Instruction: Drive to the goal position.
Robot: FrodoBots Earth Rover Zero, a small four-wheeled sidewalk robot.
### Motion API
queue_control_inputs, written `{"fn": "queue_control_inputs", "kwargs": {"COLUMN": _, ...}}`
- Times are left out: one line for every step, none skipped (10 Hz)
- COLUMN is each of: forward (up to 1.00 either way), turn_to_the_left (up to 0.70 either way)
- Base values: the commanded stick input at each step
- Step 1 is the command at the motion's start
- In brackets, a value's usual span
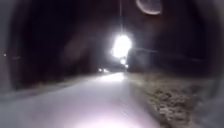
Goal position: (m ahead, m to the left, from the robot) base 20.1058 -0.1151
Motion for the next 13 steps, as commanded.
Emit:
{"fn": "queue_control_inputs", "kwargs": {"forward": 1.00, "turn_to_the_left": 0.00}}
{"fn": "queue_control_inputs", "kwargs": {"forward": 1.00, "turn_to_the_left": 0.00}}
{"fn": "queue_control_inputs", "kwargs": {"forward": 1.00, "turn_to_the_left": 0.00}}
{"fn": "queue_control_inputs", "kwargs": {"forward": 1.00, "turn_to_the_left": 0.00}}
{"fn": "queue_control_inputs", "kwargs": {"forward": 1.00, "turn_to_the_left": 0.00}}
{"fn": "queue_control_inputs", "kwargs": {"forward": 1.00, "turn_to_the_left": 0.00}}
{"fn": "queue_control_inputs", "kwargs": {"forward": 1.00, "turn_to_the_left": 0.00}}
{"fn": "queue_control_inputs", "kwargs": {"forward": 1.00, "turn_to_the_left": 0.00}}
{"fn": "queue_control_inputs", "kwargs": {"forward": 1.00, "turn_to_the_left": 0.00}}
{"fn": "queue_control_inputs", "kwargs": {"forward": 1.00, "turn_to_the_left": 0.00}}
{"fn": "queue_control_inputs", "kwargs": {"forward": 1.00, "turn_to_the_left": 0.00}}
{"fn": "queue_control_inputs", "kwargs": {"forward": 1.00, "turn_to_the_left": 0.00}}
{"fn": "queue_control_inputs", "kwargs": {"forward": 1.00, "turn_to_the_left": 0.00}}
